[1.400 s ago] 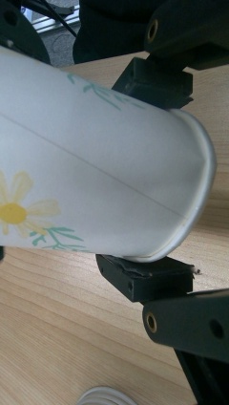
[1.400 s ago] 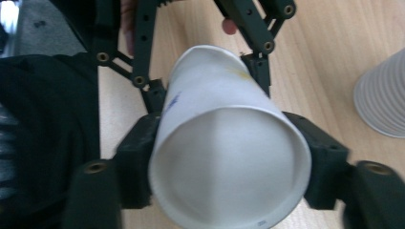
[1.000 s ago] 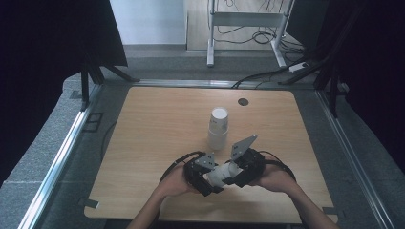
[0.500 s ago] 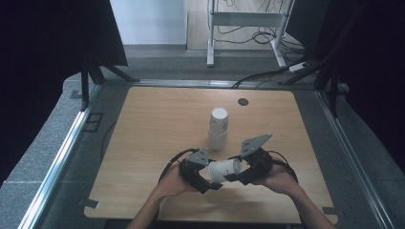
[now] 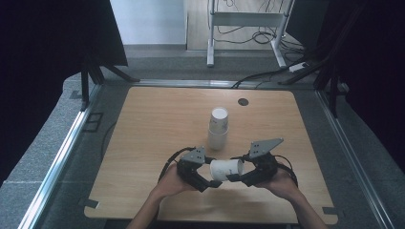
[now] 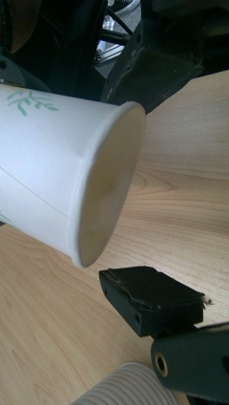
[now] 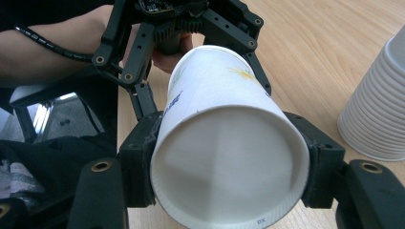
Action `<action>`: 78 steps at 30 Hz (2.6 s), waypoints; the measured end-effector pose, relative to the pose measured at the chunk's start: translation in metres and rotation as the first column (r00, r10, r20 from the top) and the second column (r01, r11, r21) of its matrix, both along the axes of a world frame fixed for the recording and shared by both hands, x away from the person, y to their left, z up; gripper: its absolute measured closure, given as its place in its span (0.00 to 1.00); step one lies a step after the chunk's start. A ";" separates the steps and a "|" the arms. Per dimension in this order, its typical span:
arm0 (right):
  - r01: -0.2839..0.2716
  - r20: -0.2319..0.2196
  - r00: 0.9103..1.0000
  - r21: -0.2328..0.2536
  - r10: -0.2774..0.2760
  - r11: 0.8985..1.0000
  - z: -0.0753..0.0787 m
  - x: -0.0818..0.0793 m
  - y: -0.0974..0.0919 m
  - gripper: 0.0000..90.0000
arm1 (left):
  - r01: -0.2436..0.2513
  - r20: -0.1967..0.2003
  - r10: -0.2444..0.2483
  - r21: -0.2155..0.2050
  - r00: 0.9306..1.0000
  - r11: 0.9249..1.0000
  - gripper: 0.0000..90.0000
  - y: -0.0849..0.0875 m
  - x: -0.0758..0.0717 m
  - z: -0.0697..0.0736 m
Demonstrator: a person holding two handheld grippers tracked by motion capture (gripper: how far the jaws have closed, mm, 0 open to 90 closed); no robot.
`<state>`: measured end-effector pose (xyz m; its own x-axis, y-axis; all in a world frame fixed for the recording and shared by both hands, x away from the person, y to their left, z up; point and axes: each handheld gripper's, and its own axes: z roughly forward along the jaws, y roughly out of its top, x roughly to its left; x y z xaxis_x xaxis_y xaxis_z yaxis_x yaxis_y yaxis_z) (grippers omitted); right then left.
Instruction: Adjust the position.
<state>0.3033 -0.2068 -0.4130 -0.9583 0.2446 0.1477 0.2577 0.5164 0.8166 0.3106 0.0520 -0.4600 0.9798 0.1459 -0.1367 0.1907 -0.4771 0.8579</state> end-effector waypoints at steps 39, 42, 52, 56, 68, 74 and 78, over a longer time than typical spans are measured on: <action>-0.013 -0.009 1.000 0.078 0.013 0.997 -0.010 -0.001 -0.006 0.41 | 0.031 0.027 -0.030 -0.043 0.999 0.999 0.35 0.003 -0.001 0.004; -0.013 -0.009 1.000 0.076 0.014 0.997 -0.010 -0.001 -0.005 0.40 | 0.030 0.027 -0.028 -0.043 0.999 0.999 0.36 0.003 -0.001 0.004; -0.010 -0.008 1.000 0.064 0.011 0.998 -0.011 0.000 -0.005 0.36 | 0.037 0.032 -0.036 -0.032 0.999 0.999 0.38 0.003 -0.002 0.004; -0.009 -0.007 1.000 0.049 0.010 0.999 -0.012 -0.001 -0.004 0.35 | 0.038 0.031 -0.037 -0.033 0.999 0.999 0.38 0.003 -0.002 0.004; -0.006 -0.008 1.000 0.030 0.006 1.000 -0.013 0.001 -0.004 0.31 | 0.046 0.033 -0.045 -0.020 0.998 0.999 0.39 0.004 -0.001 0.006; -0.003 -0.009 1.000 0.011 0.003 1.000 -0.012 0.001 -0.005 0.25 | 0.049 0.034 -0.050 0.036 0.998 0.998 0.39 0.005 -0.001 0.005; -0.005 0.000 1.000 -0.028 0.005 1.000 -0.009 0.000 -0.005 0.24 | 0.052 0.032 -0.055 0.081 0.998 0.995 0.39 0.004 0.000 0.005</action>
